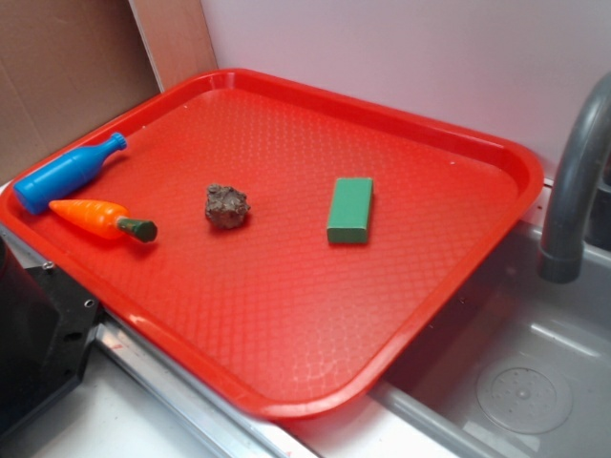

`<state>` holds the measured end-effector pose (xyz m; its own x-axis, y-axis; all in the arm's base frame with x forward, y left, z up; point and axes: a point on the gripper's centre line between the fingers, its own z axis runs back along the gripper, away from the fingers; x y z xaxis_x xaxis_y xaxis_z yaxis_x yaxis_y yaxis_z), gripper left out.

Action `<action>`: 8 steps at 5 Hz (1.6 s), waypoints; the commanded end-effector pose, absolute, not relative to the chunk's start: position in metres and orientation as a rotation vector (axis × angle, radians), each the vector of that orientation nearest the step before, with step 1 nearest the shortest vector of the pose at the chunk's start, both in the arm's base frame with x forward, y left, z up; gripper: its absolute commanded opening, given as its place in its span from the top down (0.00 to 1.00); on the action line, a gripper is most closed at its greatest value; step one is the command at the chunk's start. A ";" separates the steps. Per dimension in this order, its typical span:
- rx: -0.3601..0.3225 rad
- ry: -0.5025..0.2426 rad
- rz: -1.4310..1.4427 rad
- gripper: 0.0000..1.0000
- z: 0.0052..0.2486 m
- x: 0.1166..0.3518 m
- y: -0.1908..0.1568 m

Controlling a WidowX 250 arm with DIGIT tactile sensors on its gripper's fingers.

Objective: Grab the rock.

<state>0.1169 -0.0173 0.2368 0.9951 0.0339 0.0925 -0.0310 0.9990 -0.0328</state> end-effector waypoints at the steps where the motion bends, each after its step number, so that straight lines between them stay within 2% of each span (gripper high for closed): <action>1: -0.031 -0.093 0.033 0.00 0.237 0.117 -0.017; 2: -0.036 -0.087 0.018 0.00 0.197 0.124 -0.019; 3: -0.046 -0.123 0.165 0.00 0.164 0.136 -0.012; 4: -0.016 -0.223 0.335 0.00 0.139 0.152 -0.001; 5: -0.016 -0.264 0.330 0.00 0.114 0.167 0.001; 6: -0.085 -0.274 0.292 0.00 0.085 0.183 0.004; 8: -0.114 -0.181 0.243 0.00 0.035 0.213 -0.007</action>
